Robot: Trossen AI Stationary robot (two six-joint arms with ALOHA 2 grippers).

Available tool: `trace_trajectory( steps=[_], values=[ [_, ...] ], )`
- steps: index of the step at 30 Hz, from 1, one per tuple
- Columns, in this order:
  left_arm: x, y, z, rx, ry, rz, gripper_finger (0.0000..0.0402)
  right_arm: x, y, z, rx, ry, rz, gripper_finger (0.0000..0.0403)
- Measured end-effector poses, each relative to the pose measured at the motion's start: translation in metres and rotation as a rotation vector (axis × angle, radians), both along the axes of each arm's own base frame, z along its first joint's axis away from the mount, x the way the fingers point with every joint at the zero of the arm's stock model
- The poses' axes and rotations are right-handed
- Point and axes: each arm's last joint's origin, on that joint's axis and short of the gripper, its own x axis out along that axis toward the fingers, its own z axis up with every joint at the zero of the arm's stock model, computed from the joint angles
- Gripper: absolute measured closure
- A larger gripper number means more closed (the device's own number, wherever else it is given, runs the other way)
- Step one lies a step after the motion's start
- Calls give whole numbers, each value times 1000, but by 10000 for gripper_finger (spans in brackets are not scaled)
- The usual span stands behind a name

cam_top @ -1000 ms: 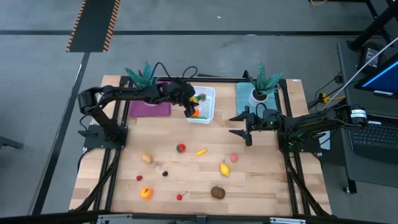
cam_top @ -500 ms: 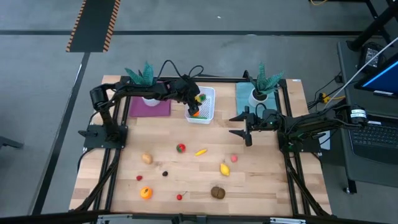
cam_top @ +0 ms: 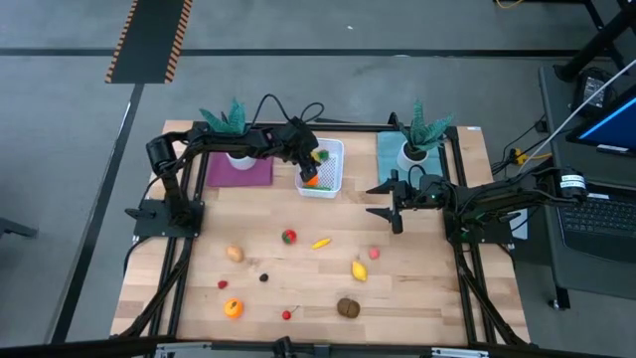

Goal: Pick and placing Produce into tupperware
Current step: Put the yellow pineapple into the white bin

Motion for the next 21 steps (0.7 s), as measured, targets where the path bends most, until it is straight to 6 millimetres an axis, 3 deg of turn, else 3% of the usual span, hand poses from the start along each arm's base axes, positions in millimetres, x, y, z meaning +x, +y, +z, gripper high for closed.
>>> trace_trajectory(
  steps=[21],
  values=[
    [1, 1, 1, 16, -14, -3, 234, 0, 0, 0, -1, -1, -4, 125]
  ],
)
